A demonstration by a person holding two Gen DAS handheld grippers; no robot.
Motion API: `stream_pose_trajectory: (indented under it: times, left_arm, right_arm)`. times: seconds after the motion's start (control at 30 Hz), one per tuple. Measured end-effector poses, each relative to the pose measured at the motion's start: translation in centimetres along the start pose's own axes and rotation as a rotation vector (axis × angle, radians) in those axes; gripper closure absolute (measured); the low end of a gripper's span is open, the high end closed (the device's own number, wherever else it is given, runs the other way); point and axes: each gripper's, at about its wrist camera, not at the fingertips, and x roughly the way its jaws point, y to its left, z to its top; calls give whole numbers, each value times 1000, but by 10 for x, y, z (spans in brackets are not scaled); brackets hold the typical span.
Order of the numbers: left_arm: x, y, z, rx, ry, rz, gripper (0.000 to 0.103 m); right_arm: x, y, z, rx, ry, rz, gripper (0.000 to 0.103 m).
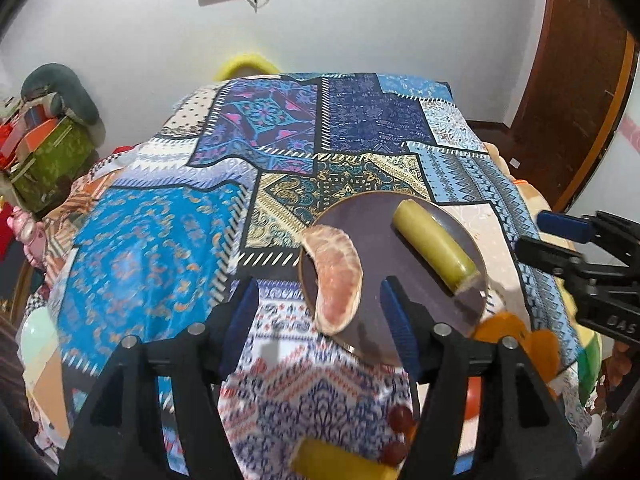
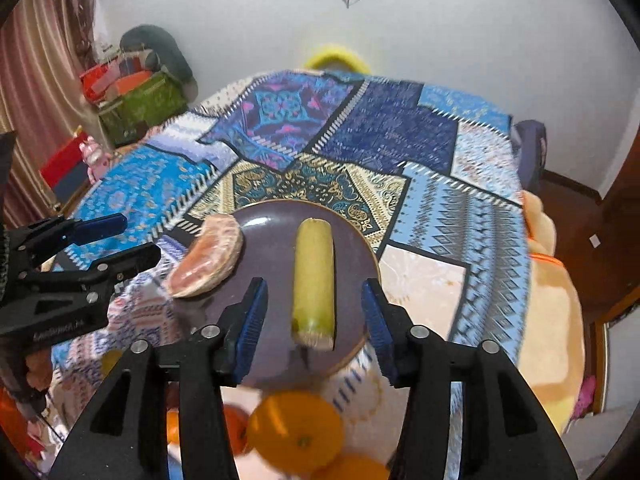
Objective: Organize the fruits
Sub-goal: 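Open both tools to release the items on the plate and lift away, then grasp the second yellow cylinder with the left tool while the right tool moves toward the large orange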
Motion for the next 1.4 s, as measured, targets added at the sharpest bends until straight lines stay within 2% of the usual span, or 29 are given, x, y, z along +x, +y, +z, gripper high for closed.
stream_pose_trajectory:
  times: [0.3,0.37,0.43,0.57,0.63,0.8,0.97,1.13,1.23,1.4]
  left_arm:
    - [-36,-7,-45,-8,33,10,32]
    - [-38,-10,-56,-10,51,9,30]
    - [-38,-14,-68,-9,73,12,22]
    - [-34,-23,-89,-22,124,0,19]
    - [-28,-28,-99,-32,156,-25,12]
    - [-8,-41,-121,-35,229,-12,10]
    - [8,-43,-136,-90,292,2,10]
    - [7,-39,-142,-84,256,33,10]
    - [0,-27,-147,-86,245,5,10]
    - [-17,-6,-155,-38,222,29,14]
  right_arm:
    - [-55,9,-37,0,-68,-33,51]
    - [-65,8,-47,1,-76,-41,51]
    - [-72,8,-55,3,-82,-54,48]
    - [-82,3,-72,17,-93,-73,43]
    - [-84,-1,-81,39,-87,-67,43]
    - [-78,-7,-101,63,-52,-104,43]
    - [-64,-16,-120,86,6,-106,43]
    - [-46,-16,-129,105,59,-84,43]
    - [-36,-15,-130,108,81,-72,43]
    - [-23,-15,-129,105,101,-65,43]
